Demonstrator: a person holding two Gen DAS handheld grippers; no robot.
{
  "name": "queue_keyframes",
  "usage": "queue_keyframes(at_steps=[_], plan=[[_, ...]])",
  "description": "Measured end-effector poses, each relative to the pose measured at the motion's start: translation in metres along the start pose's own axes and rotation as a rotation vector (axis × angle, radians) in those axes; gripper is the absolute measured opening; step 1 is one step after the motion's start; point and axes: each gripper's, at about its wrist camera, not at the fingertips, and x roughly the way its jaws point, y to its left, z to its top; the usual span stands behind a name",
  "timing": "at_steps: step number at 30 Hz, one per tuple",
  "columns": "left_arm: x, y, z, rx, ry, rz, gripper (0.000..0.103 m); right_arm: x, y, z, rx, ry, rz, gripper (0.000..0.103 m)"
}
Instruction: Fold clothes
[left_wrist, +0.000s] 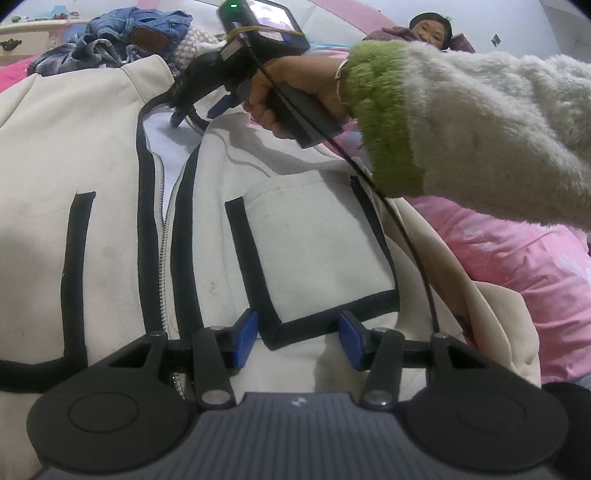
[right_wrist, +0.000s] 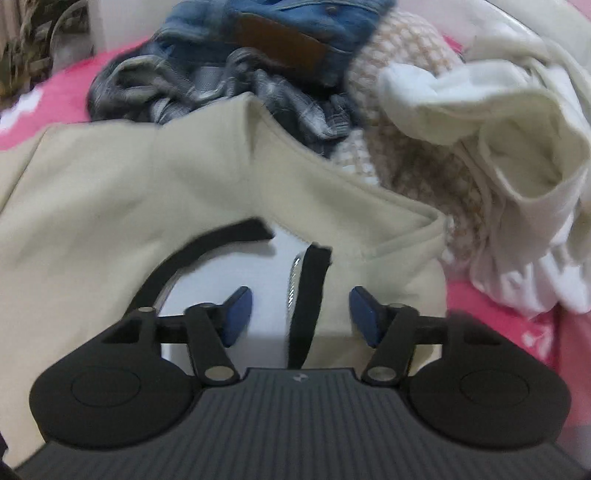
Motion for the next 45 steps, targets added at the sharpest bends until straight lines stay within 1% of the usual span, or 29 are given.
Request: queue_keyframes(at_steps=[1,2,3,5,6,8,10,12,13,14,16,19,21,24,26,27,28,29,31,32,33,34,35,36,38,40,42,44,45], plan=[[0.000,0.000,0.000,-0.001,-0.002,-0.001,0.050,-0.002,-0.009,0.001,0.055,-0.013,-0.018,0.019],[0.001,0.000,0.002,-0.001,-0.003,-0.002,0.050,-0.006,-0.020,0.002,0.118,-0.027,-0.009,0.018],[0.002,0.000,0.003,-0.001,-0.004,-0.003,0.050,-0.012,-0.032,0.001,0.194,-0.053,0.025,0.014],[0.002,0.000,0.003,-0.003,-0.004,-0.006,0.050,-0.024,-0.050,-0.004,0.305,-0.094,0.073,0.013],[0.002,0.001,0.003,-0.005,-0.006,-0.008,0.050,-0.032,-0.059,-0.008,0.365,-0.136,0.142,0.012],[0.001,0.002,0.003,-0.007,-0.007,-0.012,0.050,-0.043,-0.074,-0.014,0.464,-0.213,0.231,0.012],[0.001,0.002,0.004,-0.010,-0.008,-0.012,0.050,-0.054,-0.091,-0.022,0.594,-0.293,0.332,0.012],[0.000,0.002,0.004,-0.010,-0.006,-0.009,0.050,-0.062,-0.100,-0.032,0.696,-0.359,0.423,0.012],[-0.001,0.002,0.004,-0.012,-0.004,-0.008,0.050,-0.059,-0.103,-0.036,0.736,-0.373,0.464,0.012],[-0.001,0.002,0.004,-0.019,-0.001,-0.009,0.050,-0.052,-0.105,-0.038,0.768,-0.368,0.513,0.012],[-0.002,0.003,0.004,-0.028,0.003,-0.010,0.050,-0.045,-0.103,-0.040,0.785,-0.362,0.540,0.012],[-0.004,0.003,0.004,-0.029,0.005,-0.006,0.050,-0.032,-0.095,-0.036,0.765,-0.345,0.565,0.012],[-0.004,0.003,0.003,-0.026,0.005,-0.005,0.050,-0.028,-0.087,-0.034,0.728,-0.343,0.566,0.012],[-0.003,0.004,0.005,-0.032,0.006,-0.008,0.050,-0.017,-0.076,-0.036,0.680,-0.330,0.537,0.012],[-0.004,0.005,0.005,-0.034,0.005,-0.010,0.050,-0.006,-0.063,-0.037,0.626,-0.319,0.502,0.013],[-0.004,0.005,0.005,-0.033,0.005,-0.010,0.050,-0.003,-0.060,-0.037,0.598,-0.309,0.484,0.015],[-0.004,0.004,0.005,-0.032,0.004,-0.009,0.050,0.000,-0.057,-0.037,0.570,-0.299,0.467,0.020],[-0.004,0.004,0.005,-0.032,0.003,-0.008,0.050,0.016,-0.052,-0.031,0.552,-0.279,0.453,0.023],[-0.004,0.003,0.005,-0.033,0.002,-0.007,0.050,0.017,-0.050,-0.027,0.536,-0.250,0.439,0.026],[-0.004,0.003,0.006,-0.034,0.001,-0.007,0.050,0.012,-0.052,-0.024,0.535,-0.237,0.432,0.029],[-0.004,0.003,0.006,-0.036,0.001,-0.008,0.050,0.004,-0.053,-0.023,0.540,-0.241,0.428,0.033],[-0.004,0.004,0.005,-0.041,0.000,-0.010,0.050,-0.004,-0.055,-0.022,0.543,-0.246,0.425,0.035],[-0.004,0.004,0.005,-0.045,-0.001,-0.012,0.050,-0.016,-0.056,-0.023,0.534,-0.274,0.429,0.036],[-0.004,0.005,0.006,-0.048,-0.001,-0.015,0.050,-0.028,-0.057,-0.025,0.525,-0.303,0.433,0.040],[-0.004,0.006,0.006,-0.054,-0.001,-0.018,0.050,-0.050,-0.058,-0.029,0.502,-0.348,0.436,0.040],[-0.003,0.007,0.006,-0.053,-0.001,-0.019,0.050,-0.072,-0.057,-0.038,0.456,-0.356,0.457,0.040],[-0.003,0.007,0.007,-0.049,0.000,-0.017,0.050,-0.083,-0.051,-0.046,0.401,-0.316,0.469,0.038],[-0.003,0.006,0.007,-0.043,0.001,-0.013,0.050,-0.079,-0.038,-0.050,0.301,-0.231,0.461,0.036],[-0.003,0.005,0.006,-0.039,0.002,-0.008,0.050,-0.068,-0.031,-0.051,0.274,-0.171,0.447,0.033]])
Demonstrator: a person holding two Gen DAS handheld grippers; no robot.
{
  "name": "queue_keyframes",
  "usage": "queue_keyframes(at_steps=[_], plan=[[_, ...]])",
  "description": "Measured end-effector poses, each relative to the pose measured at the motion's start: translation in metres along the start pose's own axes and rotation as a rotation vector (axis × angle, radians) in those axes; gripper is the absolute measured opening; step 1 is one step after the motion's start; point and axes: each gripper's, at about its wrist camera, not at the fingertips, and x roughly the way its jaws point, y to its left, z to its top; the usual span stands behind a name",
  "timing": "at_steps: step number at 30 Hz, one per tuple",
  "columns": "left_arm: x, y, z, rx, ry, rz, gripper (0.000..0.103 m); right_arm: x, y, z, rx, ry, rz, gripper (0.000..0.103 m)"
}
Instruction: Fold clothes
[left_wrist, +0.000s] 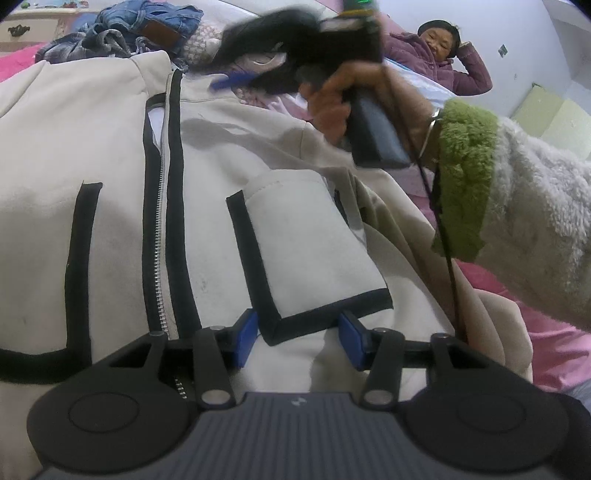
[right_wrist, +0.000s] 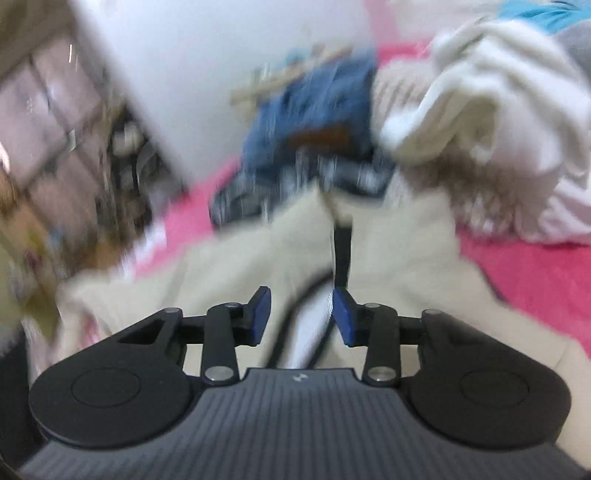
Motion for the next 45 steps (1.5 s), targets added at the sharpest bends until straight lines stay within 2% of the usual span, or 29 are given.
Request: queue_keyframes(at_steps=[3,6,8,10,13,15,19,21,23,25,26,29,30,33,36,37,39,43,45], plan=[[-0.001,-0.004,-0.002,0.021,-0.004,0.023,0.050,0.043,-0.009,-0.016,0.013,0.150,-0.071,0.030],[-0.004,-0.010,-0.005,0.050,-0.010,0.050,0.050,0.049,-0.017,-0.023,0.090,0.059,-0.058,0.032],[-0.006,-0.014,-0.006,0.061,-0.012,0.065,0.050,0.037,-0.017,-0.015,0.147,0.050,-0.056,0.032],[-0.009,-0.017,-0.006,0.067,-0.010,0.082,0.050,0.004,-0.015,-0.009,0.154,-0.010,-0.059,0.033],[-0.016,-0.022,-0.004,0.087,-0.017,0.111,0.051,-0.068,-0.016,-0.003,0.143,-0.104,-0.083,0.033],[-0.019,-0.025,-0.001,0.106,-0.024,0.125,0.050,-0.121,-0.013,-0.010,0.114,-0.124,-0.124,0.033],[-0.020,-0.032,0.004,0.142,-0.051,0.123,0.051,-0.180,0.003,-0.051,0.029,-0.037,-0.225,0.033],[-0.012,-0.033,0.005,0.155,-0.023,0.109,0.051,-0.196,0.010,-0.081,0.002,0.012,-0.243,0.033],[-0.003,-0.033,0.000,0.152,0.023,0.122,0.051,-0.199,0.012,-0.112,0.006,0.055,-0.245,0.033],[0.000,-0.030,-0.003,0.142,0.026,0.118,0.051,-0.198,0.011,-0.143,0.024,0.100,-0.256,0.032],[0.001,-0.029,-0.002,0.137,0.027,0.114,0.051,-0.191,0.009,-0.156,0.021,0.142,-0.291,0.032],[0.000,-0.026,0.002,0.118,0.035,0.112,0.051,-0.167,-0.008,-0.193,-0.080,0.240,-0.501,0.031],[-0.002,-0.027,0.004,0.112,0.036,0.121,0.051,-0.170,-0.009,-0.196,-0.093,0.221,-0.513,0.030],[-0.014,-0.031,0.006,0.125,0.011,0.139,0.051,-0.192,-0.006,-0.191,0.011,0.153,-0.498,0.032],[-0.024,-0.032,0.005,0.127,-0.001,0.137,0.051,-0.209,-0.008,-0.187,0.171,0.077,-0.396,0.036],[-0.025,-0.031,0.004,0.120,0.000,0.141,0.051,-0.210,-0.010,-0.187,0.226,0.067,-0.360,0.041],[-0.029,-0.029,0.000,0.099,0.003,0.143,0.051,-0.208,-0.014,-0.191,0.333,0.063,-0.292,0.042],[-0.038,-0.026,-0.008,0.086,0.005,0.142,0.051,-0.207,-0.006,-0.209,0.452,0.085,-0.221,0.043],[-0.047,-0.026,-0.010,0.084,0.008,0.127,0.051,-0.214,0.007,-0.221,0.455,0.107,-0.233,0.043]])
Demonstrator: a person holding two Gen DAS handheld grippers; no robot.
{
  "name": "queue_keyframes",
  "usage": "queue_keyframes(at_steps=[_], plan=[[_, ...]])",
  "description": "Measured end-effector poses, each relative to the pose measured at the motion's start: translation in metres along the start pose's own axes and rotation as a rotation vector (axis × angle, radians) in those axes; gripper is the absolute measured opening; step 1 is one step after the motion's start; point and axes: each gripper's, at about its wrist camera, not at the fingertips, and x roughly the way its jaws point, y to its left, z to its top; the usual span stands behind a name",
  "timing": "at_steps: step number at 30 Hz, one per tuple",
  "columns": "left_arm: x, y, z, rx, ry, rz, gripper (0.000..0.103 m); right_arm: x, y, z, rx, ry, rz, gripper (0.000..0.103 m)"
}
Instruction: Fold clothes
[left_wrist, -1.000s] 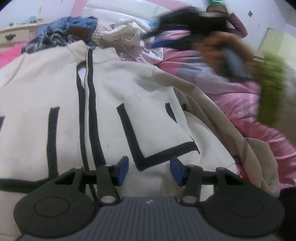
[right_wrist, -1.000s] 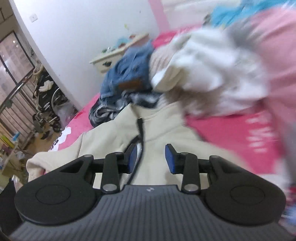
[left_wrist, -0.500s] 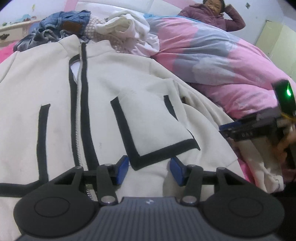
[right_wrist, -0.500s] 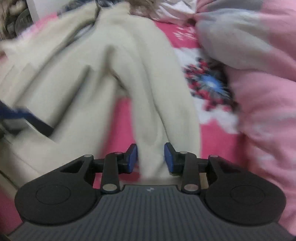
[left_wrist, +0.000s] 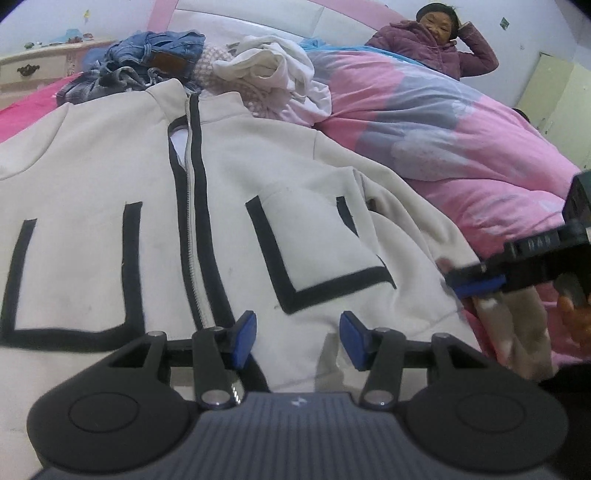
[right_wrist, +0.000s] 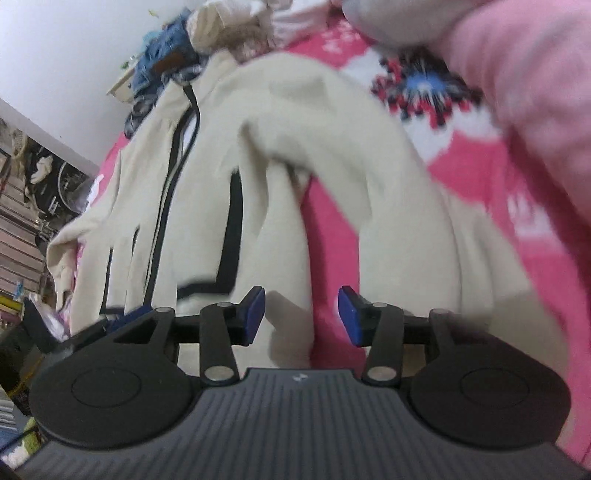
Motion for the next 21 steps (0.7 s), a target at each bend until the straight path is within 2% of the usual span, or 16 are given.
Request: queue_keyframes(at_steps=[6,9,10,12,15,16,19,21], plan=[[-0.028,0.011,-0.011,-0.026,0.020,-0.036,0.052,0.001,0.018,-0.045,-0.073,0.115,-0.042,0.052],[-0.031,0.007,-0.019,0.016,0.021,-0.024,0.053,0.012,0.028,-0.060,-0.140,0.109,-0.078,0.051],[-0.030,0.005,-0.022,0.031,0.020,-0.015,0.053,0.012,0.029,-0.061,-0.147,0.098,-0.080,0.034],[-0.028,0.002,-0.024,0.042,0.022,-0.004,0.053,0.011,0.030,-0.065,-0.159,0.075,-0.085,0.008],[-0.031,0.000,-0.024,0.054,0.026,-0.002,0.053,-0.013,0.026,-0.065,-0.091,0.040,-0.025,0.007],[-0.032,-0.001,-0.024,0.058,0.028,-0.003,0.052,-0.017,0.024,-0.067,-0.091,0.036,-0.038,0.006],[-0.037,-0.001,-0.025,0.076,0.043,0.012,0.052,-0.003,0.018,-0.075,-0.141,0.061,-0.174,0.004],[-0.044,0.000,-0.026,0.094,0.051,0.020,0.052,0.000,0.020,-0.075,-0.144,0.061,-0.204,0.004]])
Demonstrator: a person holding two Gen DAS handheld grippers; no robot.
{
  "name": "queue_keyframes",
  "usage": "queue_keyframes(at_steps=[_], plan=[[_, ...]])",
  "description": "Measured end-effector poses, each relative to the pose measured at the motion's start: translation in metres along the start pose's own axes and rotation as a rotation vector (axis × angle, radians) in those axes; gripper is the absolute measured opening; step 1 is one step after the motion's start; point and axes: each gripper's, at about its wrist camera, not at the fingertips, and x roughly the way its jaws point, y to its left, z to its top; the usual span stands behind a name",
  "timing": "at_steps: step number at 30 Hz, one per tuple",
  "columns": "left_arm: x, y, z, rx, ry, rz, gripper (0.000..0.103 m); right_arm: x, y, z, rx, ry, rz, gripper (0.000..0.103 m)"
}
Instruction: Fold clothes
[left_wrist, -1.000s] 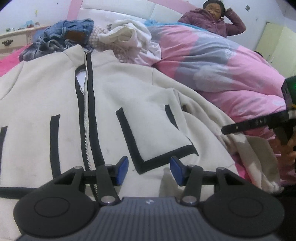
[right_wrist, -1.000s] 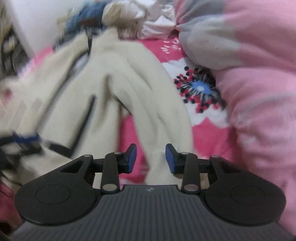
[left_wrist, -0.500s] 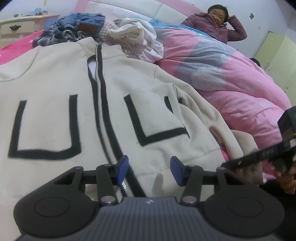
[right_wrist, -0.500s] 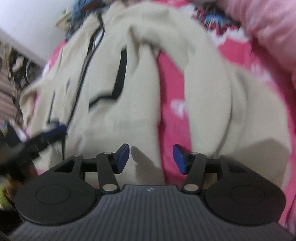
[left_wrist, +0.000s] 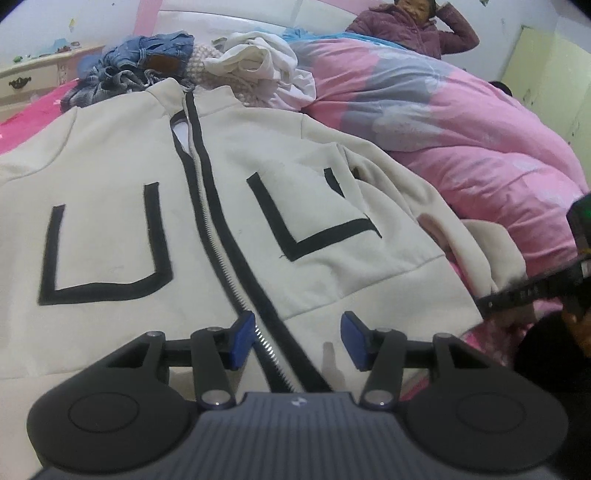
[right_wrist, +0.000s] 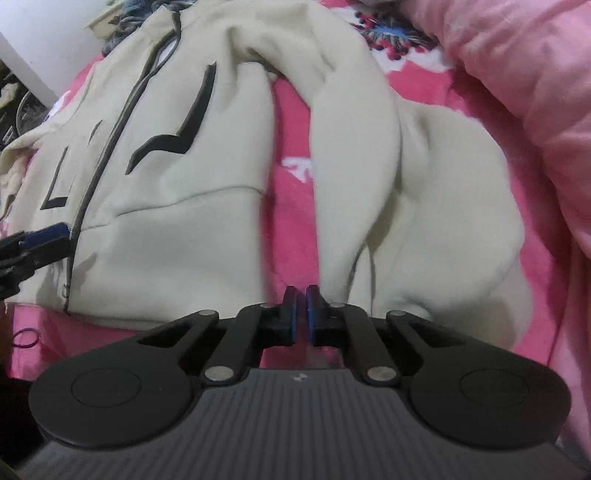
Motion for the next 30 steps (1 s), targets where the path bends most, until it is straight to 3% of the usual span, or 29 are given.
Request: queue_keyframes(at_steps=[4,7,10,14,16,18,23,30], plan=[[-0.021,-0.008,-0.008,0.131,0.018,0.008,0.052,-0.016,0.017,-0.001,-0.076,-0.079,-0.054,0.008],[-0.028,-0.025,-0.020,0.304,0.055,-0.009,0.053,-0.035,0.047,-0.010,-0.257,-0.168,-0.003,0.012],[-0.023,-0.041,-0.031,0.431,0.074,-0.027,0.053,-0.031,0.083,-0.018,-0.493,-0.186,0.020,0.027],[-0.012,-0.055,-0.043,0.555,0.059,-0.033,0.052,-0.014,0.127,-0.023,-0.748,-0.154,0.075,0.029],[-0.007,-0.060,-0.047,0.623,0.061,-0.022,0.052,-0.009,0.140,-0.032,-0.857,-0.145,0.099,0.037],[-0.001,-0.062,-0.051,0.691,0.063,-0.004,0.047,-0.004,0.150,-0.041,-0.962,-0.135,0.106,0.039],[0.001,-0.057,-0.049,0.750,0.058,-0.002,0.033,0.008,0.171,-0.049,-1.106,-0.140,0.107,0.039],[-0.004,-0.052,-0.042,0.787,0.067,-0.080,0.018,0.018,0.181,-0.050,-1.157,-0.144,0.152,0.038]])
